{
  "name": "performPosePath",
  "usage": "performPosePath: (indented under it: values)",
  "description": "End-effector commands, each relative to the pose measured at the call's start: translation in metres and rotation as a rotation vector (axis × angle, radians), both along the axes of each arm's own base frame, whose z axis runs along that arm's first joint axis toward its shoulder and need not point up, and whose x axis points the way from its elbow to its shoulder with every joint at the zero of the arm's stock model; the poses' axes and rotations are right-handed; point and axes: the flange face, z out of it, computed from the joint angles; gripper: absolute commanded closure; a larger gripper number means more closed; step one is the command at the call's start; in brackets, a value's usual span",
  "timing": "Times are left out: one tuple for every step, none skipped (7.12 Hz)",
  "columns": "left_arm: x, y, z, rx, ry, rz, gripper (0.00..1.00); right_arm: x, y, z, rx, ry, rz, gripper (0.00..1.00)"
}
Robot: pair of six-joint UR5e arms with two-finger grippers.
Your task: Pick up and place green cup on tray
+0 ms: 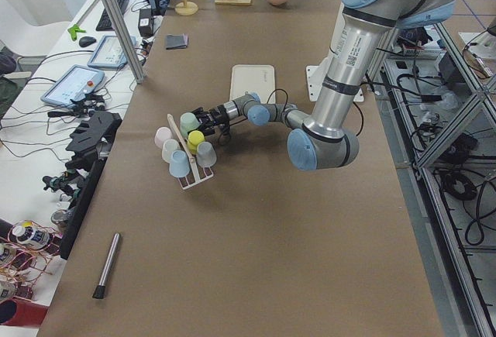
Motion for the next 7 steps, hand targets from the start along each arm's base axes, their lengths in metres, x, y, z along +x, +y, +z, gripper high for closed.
performPosePath:
  values:
    - [-0.01, -0.001, -0.017, 0.021, 0.002, 0.033, 0.52, 0.019, 0.016, 0.01, -0.022, 0.001, 0.048, 0.0]
    - [-0.018, 0.002, -0.013, 0.037, -0.005, 0.066, 0.52, 0.018, 0.017, 0.009, -0.022, -0.012, 0.05, 0.0]
    - [-0.026, 0.005, -0.013, 0.06, -0.011, 0.095, 0.52, 0.018, 0.018, 0.01, -0.024, -0.013, 0.05, 0.0]
    - [-0.03, 0.006, -0.019, 0.08, -0.021, 0.122, 0.51, 0.019, 0.018, 0.009, -0.022, -0.013, 0.053, 0.0]
    - [-0.036, 0.004, -0.023, 0.089, -0.026, 0.127, 0.51, 0.022, 0.018, 0.008, -0.019, -0.004, 0.056, 0.0]
    - [-0.042, 0.008, -0.023, 0.091, -0.024, 0.128, 0.51, 0.027, 0.02, 0.009, -0.021, -0.009, 0.071, 0.0]
    - [-0.051, 0.013, -0.027, 0.09, -0.046, 0.14, 0.51, 0.027, 0.019, 0.009, -0.021, -0.007, 0.073, 0.0]
